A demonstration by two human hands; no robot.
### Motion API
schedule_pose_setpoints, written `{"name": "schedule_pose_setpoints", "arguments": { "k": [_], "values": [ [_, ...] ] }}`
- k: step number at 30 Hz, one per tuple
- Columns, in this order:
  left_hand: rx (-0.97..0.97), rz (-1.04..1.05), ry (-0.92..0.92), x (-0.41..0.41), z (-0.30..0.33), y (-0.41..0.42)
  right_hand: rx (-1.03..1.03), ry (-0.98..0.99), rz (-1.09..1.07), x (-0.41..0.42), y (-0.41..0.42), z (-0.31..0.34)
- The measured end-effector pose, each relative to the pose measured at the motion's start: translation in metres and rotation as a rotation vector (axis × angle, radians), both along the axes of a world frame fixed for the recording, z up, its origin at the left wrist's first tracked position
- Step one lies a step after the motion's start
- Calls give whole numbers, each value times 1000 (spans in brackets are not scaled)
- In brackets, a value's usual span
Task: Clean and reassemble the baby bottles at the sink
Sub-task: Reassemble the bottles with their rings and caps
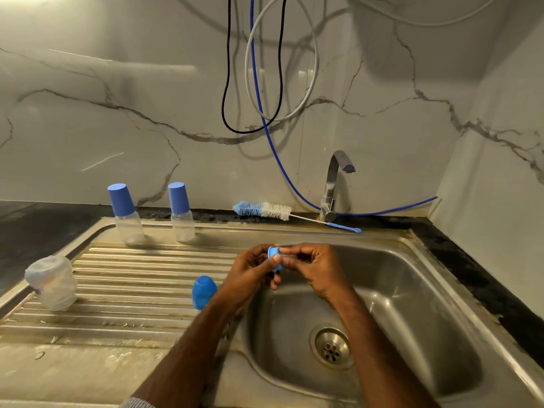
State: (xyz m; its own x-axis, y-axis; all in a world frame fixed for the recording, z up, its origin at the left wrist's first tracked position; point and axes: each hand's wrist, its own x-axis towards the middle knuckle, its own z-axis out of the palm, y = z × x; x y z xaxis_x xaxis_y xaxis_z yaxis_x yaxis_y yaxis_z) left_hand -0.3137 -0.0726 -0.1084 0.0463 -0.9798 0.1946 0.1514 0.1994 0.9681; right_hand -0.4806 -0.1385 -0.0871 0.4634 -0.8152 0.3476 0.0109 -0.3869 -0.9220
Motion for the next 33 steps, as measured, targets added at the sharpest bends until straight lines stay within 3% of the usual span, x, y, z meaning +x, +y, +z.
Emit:
{"name": "schedule_pose_setpoints", "arguments": {
  "k": [10,19,27,33],
  "values": [
    [50,-109,147,1,2,2,118,-104,46,-6,-1,3],
    [170,-23,103,-1,-1,-2,-4,61,95,-4,1,4],
    [11,15,41,4,-3,-1,-49,66,-15,-7,-5,-1],
    [39,-130,212,8,1,3,72,-35,48,-6,-4,0]
  ]
}}
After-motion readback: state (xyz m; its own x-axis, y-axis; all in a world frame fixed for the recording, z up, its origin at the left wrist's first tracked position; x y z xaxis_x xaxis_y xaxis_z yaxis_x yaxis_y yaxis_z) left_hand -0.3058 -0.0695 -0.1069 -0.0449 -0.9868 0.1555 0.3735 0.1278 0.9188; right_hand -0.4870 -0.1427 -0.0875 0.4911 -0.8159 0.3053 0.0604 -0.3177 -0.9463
